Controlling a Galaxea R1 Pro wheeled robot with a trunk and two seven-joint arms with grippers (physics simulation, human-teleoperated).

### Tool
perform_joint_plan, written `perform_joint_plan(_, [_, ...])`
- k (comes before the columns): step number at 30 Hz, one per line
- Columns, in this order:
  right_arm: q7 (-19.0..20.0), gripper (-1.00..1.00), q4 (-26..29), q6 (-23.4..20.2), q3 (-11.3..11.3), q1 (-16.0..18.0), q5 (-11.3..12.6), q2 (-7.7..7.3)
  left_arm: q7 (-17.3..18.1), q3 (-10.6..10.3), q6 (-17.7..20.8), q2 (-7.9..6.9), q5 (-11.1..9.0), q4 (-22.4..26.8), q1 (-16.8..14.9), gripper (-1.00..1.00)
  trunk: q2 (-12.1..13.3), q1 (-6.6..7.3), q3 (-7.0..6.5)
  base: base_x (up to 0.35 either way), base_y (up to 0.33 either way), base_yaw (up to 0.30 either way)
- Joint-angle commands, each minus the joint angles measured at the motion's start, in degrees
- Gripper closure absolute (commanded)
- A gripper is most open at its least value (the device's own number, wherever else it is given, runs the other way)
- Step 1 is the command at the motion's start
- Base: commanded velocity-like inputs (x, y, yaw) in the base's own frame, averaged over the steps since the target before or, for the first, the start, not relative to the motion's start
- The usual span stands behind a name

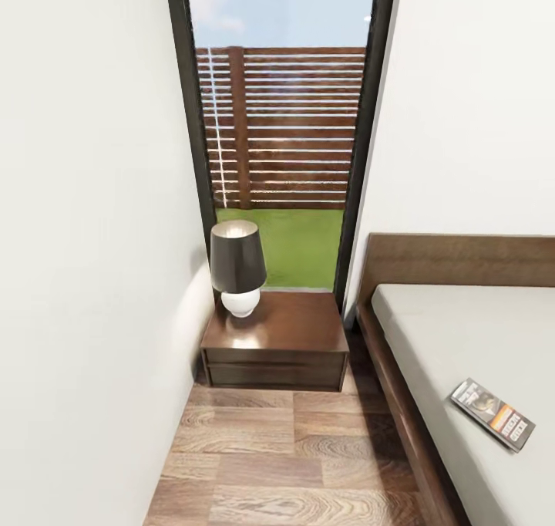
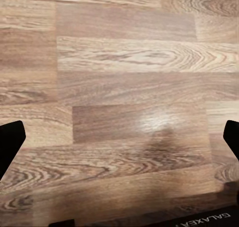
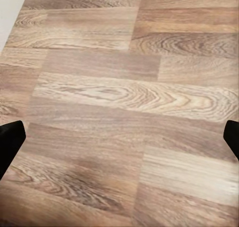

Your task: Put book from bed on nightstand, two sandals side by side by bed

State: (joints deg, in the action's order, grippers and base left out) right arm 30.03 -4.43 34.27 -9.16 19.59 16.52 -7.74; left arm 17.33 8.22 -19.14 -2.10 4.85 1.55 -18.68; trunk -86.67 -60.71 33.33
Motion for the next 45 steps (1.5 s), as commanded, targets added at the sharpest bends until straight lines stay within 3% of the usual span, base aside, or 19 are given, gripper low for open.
perform_joint_plan(1, [0.3, -1.00, -0.2, 0.3, -0.4, 0.1, 0.6, 0.01, 0.2, 0.5, -0.2, -0.01, 0.5, -0.1, 0.0, -1.00, 0.4, 0.23, -0.13, 0.000, 0.000, 0.000])
perform_joint_plan(36, [0.4, -1.00, -0.2, 0.3, -0.4, 0.1, 0.6, 0.01, 0.2, 0.5, -0.2, -0.01, 0.5, -0.1, 0.0, -1.00, 14.4, 7.92, -6.41, 0.000, 0.000, 0.000])
perform_joint_plan(45, [0.5, -1.00, -0.2, 0.3, -0.4, 0.1, 0.6, 0.01, 0.3, 0.6, -0.3, -0.06, 0.6, -0.1, 0.0, -1.00, 14.4, 7.92, -6.41, 0.012, 0.000, 0.000])
